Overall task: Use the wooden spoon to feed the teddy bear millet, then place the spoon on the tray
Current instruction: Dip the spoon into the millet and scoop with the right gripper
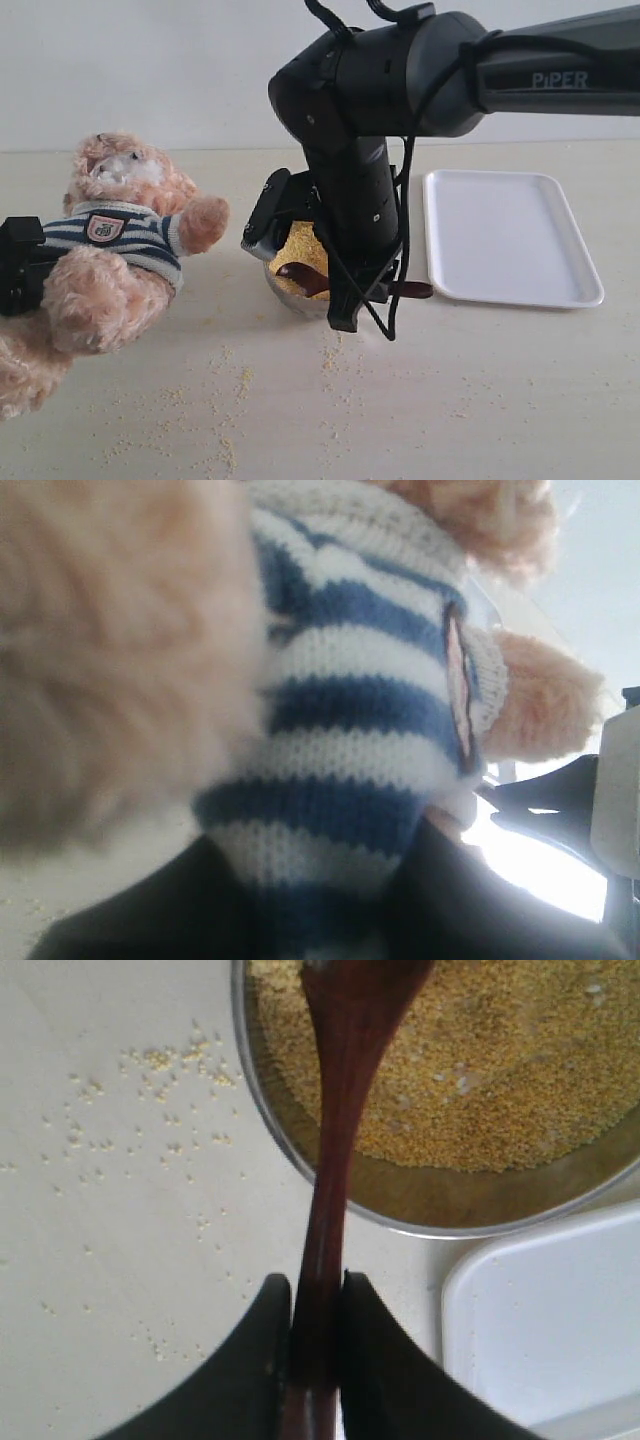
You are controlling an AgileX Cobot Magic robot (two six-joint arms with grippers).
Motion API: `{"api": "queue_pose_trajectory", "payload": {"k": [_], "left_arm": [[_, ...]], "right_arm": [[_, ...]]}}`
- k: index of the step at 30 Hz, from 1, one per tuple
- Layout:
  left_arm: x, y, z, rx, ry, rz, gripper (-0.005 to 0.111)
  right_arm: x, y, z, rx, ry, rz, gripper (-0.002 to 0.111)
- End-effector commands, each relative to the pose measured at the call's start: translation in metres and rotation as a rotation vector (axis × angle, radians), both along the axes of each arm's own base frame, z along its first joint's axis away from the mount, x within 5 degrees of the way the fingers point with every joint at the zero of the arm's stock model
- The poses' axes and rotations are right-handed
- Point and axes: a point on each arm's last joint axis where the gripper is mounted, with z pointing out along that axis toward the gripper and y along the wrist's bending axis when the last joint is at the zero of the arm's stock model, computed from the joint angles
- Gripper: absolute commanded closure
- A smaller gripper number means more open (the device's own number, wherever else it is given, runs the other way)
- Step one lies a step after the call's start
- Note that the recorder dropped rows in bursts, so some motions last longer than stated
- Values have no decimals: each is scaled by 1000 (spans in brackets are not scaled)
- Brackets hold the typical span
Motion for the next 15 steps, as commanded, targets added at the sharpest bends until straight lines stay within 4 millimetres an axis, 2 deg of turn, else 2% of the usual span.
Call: {"api": "queue_pose_trajectory", "payload": {"k": [1,11,15], "left_arm": [[0,-1,3,-19,-12,-1,102],[0,-1,3,-19,-12,-1,102],[0,-1,3,-19,-12,-1,102]], "right_arm": [[4,-4,8,-11,-67,-70,108],[2,-3,8,2,-53,-81,108],[10,-13,6,51,2,-152,108]]}}
